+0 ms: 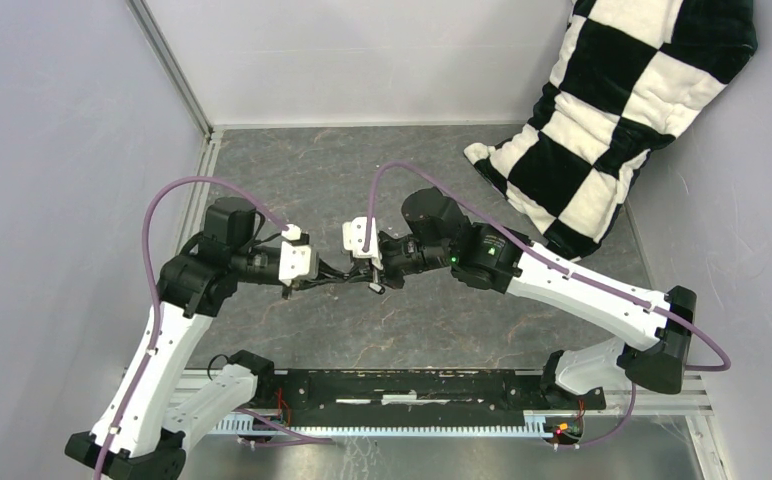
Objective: Put the keys on the keyring
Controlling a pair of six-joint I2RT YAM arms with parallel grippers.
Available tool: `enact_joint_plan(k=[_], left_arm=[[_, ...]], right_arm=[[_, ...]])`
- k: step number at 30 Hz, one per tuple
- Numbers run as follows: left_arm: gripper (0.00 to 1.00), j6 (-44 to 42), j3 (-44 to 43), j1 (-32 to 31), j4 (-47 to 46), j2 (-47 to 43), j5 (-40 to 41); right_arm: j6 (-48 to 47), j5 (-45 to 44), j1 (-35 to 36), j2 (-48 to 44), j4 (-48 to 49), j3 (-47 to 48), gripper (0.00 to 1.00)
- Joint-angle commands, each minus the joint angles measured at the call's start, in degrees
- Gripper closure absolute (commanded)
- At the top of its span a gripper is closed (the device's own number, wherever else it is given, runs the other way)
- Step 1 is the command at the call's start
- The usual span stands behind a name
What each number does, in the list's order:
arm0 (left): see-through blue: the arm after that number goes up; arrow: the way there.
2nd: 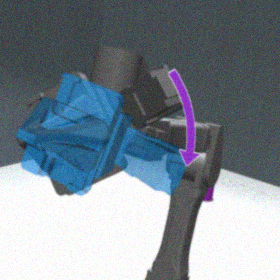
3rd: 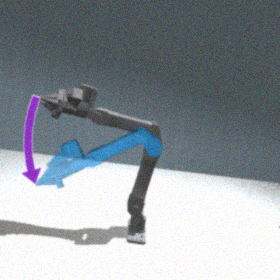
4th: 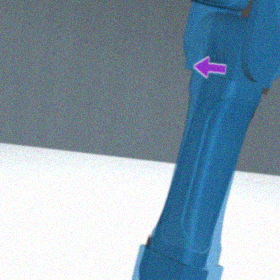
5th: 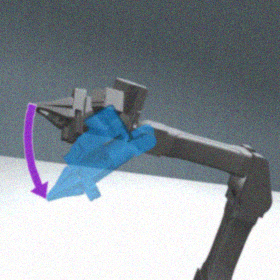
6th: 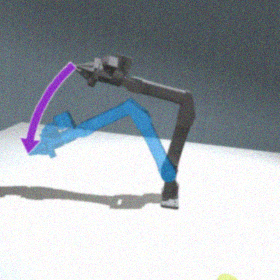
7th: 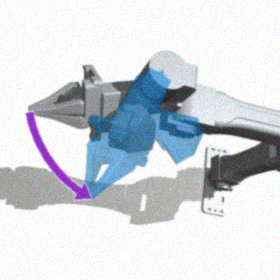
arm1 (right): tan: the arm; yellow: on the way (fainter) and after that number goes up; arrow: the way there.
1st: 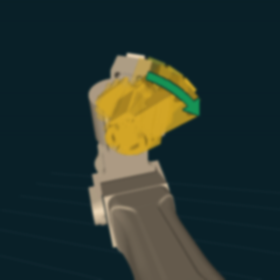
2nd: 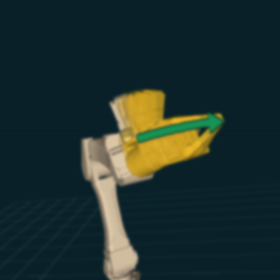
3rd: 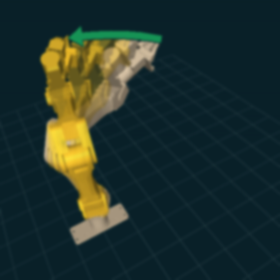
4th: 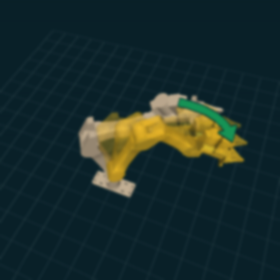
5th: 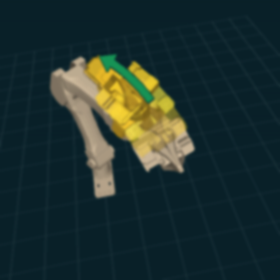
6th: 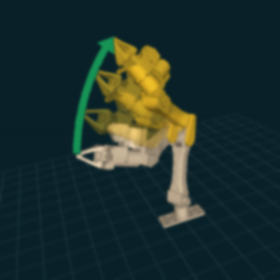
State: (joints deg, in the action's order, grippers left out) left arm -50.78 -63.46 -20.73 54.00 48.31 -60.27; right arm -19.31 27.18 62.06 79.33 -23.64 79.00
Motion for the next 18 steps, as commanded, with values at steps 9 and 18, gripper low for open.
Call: enact_joint_plan(k=[9, 18], left_arm=[[0.98, 5.4, -4.9, -0.1, 0.2, 2.8, -5.2], [0.98, 4.6, -4.9, 0.0, 0.2, 2.9, -5.6]], right_arm=[[-2.1, 6.7, 0.5, -1.0, 0.1, 3.1, 0.88], [1.8, 1.8, -1.8, -7.8, 7.6, -3.1, 0.36]])
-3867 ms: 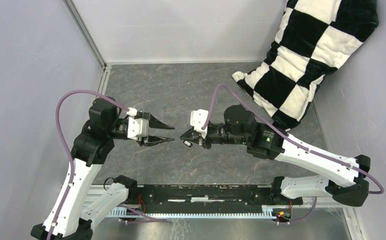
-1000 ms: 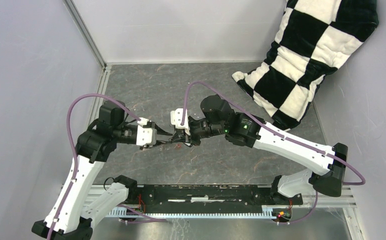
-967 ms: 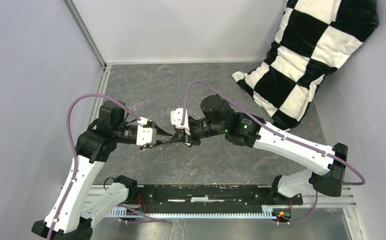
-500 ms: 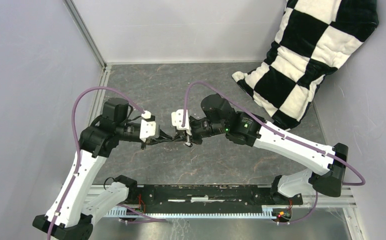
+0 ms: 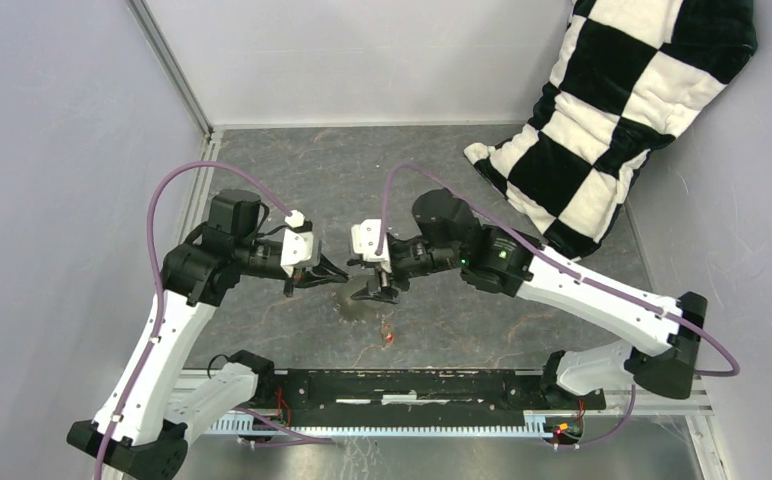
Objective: Put the keys on the keyring
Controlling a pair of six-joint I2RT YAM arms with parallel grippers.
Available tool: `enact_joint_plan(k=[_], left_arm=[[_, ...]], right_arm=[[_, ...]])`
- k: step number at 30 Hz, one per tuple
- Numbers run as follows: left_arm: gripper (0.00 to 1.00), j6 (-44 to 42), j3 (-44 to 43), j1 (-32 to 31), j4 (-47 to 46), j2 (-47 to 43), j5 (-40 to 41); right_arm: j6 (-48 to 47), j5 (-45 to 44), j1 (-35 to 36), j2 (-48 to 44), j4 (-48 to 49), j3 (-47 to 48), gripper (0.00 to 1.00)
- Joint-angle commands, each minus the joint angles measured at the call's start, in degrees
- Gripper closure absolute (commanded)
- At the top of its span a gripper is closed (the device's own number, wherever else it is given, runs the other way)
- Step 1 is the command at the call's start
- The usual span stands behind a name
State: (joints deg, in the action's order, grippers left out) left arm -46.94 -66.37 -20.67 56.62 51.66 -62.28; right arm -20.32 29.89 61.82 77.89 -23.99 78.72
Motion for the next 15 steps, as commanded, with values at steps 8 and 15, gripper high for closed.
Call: enact_joint_plan(k=[8, 15], left_arm=[[0.98, -1.5, -1.6, -0.2, -2.4, -1.9, -5.5], [0.98, 21.2, 1.5, -0.1, -18.2, -3.4, -7.6]], right_arm=[[12.4, 0.0, -8.3, -17.3, 21.3, -18.1, 0.30], [20.2, -9.4, -8.7, -26.7, 28.8, -32.4, 0.23]])
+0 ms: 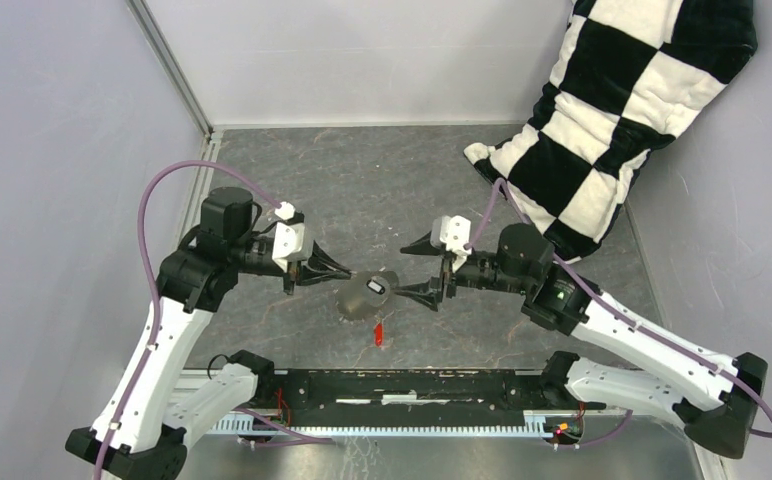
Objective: Put the keys on the keyring
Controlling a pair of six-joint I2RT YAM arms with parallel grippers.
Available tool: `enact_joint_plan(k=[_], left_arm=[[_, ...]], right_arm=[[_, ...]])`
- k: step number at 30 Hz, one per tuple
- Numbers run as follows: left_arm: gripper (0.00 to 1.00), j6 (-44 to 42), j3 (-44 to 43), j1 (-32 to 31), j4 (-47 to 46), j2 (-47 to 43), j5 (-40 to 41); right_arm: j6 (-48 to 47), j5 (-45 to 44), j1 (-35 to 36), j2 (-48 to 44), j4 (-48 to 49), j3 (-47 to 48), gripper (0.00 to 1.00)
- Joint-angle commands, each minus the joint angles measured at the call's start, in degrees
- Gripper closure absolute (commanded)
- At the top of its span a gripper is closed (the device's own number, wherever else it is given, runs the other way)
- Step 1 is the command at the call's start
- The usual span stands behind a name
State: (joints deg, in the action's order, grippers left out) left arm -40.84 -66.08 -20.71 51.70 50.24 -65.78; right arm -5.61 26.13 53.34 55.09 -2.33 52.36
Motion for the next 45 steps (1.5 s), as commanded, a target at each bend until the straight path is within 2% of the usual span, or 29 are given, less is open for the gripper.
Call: enact_joint_plan(k=[1, 5, 8, 12, 16, 19, 23, 26, 29, 32, 38, 45], left_arm=[[0.98, 16.7, 1.9, -0.1, -15.2, -2.5, -4.6], [0.98, 17.1, 2.1, -0.1, -16.9, -2.8, -6.5], [0.98, 15.4, 1.1, -0.1, -15.2, -2.3, -7.9], [0.98, 14.5, -0.3, -0.1, -13.7, -1.6, -8.8], [0.98, 14.4, -0.9, -0.1, -13.4, -1.5, -9.0], [0.98, 14.2, -1.5, -0.1, -13.3, -1.4, -9.2], [0.98, 14.3, -1.8, -0.1, -13.3, -1.3, -9.7], [0.98, 14.5, -1.6, -0.1, -13.3, -1.4, -10.4], [0.98, 15.1, -1.8, -0.1, -13.4, -1.4, -11.2], [0.98, 16.6, -2.3, -0.1, -13.3, -1.2, -12.3], [0.98, 19.3, -2.0, -0.1, -13.4, -2.1, -12.9], [0.93, 18.0, -0.4, -0.1, -13.3, -3.5, -12.2]], right_arm=[[5.5, -6.5, -0.2, -5.2, 8.3, -8.4, 0.19], [5.5, -6.9, -1.1, -5.8, 11.1, -12.4, 0.09], [8.2, -0.5, -3.4, -3.7, 15.4, -13.5, 0.08], [11.7, 9.5, -5.9, 0.4, 20.9, -14.2, 0.11], [18.1, 22.3, -7.8, 3.4, 31.7, -15.8, 0.20], [21.0, 29.1, -8.2, 6.2, 33.5, -14.4, 0.37], [26.3, 35.7, -8.6, 8.1, 39.0, -14.1, 0.80], [29.1, 38.5, -8.8, 8.6, 42.1, -13.5, 0.99], [29.6, 41.4, -8.8, 9.5, 41.6, -11.5, 1.00], [27.1, 43.6, -9.4, 10.9, 36.6, -8.6, 1.00], [16.2, 45.3, -10.1, 11.4, 20.9, -2.9, 1.00], [14.7, 46.5, -10.3, 11.1, 18.1, -1.7, 1.00]])
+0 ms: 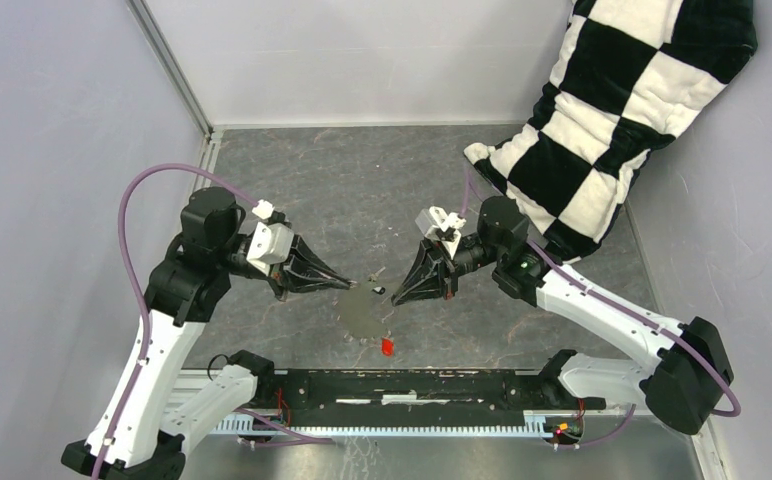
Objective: Put the keys on the keyring
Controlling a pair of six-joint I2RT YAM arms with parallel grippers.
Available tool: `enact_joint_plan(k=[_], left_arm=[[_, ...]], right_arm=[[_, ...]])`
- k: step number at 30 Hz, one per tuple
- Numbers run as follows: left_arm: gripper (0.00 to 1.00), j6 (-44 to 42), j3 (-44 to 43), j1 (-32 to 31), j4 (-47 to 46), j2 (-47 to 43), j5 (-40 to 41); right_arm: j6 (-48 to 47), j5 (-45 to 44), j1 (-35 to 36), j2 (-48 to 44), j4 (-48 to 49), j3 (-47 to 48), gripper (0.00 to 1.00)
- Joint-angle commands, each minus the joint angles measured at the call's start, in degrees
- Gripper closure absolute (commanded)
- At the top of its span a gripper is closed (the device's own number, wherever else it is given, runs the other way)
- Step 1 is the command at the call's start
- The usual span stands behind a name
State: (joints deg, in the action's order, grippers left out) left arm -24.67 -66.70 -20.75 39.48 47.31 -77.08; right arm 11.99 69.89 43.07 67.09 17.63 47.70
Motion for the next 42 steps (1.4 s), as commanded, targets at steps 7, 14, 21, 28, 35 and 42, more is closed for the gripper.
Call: enact_joint_plan(k=[7, 14, 21, 28, 35, 42], left_arm=[[0.76, 1.5, 0.2, -0.1, -1.1, -0.7, -1.7], [0.83, 1.0, 1.9, -0.1, -1.2, -1.3, -2.2], [0.56, 0.8, 2.2, 0.0, -1.1, -1.9, -0.7], [0.51, 6.6, 0.8, 0.0, -1.1, -0.1, -1.2], [0.34, -16.2, 5.1, 0.0, -2.1, -7.5, 14.7], [0.34, -38.9, 21.6, 0.0, -17.1, -22.0, 22.2]], right_arm=[[-7.2, 3.1, 0.0, -0.9, -8.4, 5.2, 1.00], [-7.6, 3.1, 0.0, -0.3, -9.5, 6.0, 1.00], [-11.5, 2.7, 0.0, 0.2, -15.2, 7.7, 1.00], [-18.5, -4.4, 0.0, 2.3, -25.2, 12.1, 1.00], [-15.2, -17.7, 0.0, 0.4, -26.1, 12.5, 1.00], [-7.0, -26.5, 0.4, -2.5, -22.4, 11.7, 1.00]])
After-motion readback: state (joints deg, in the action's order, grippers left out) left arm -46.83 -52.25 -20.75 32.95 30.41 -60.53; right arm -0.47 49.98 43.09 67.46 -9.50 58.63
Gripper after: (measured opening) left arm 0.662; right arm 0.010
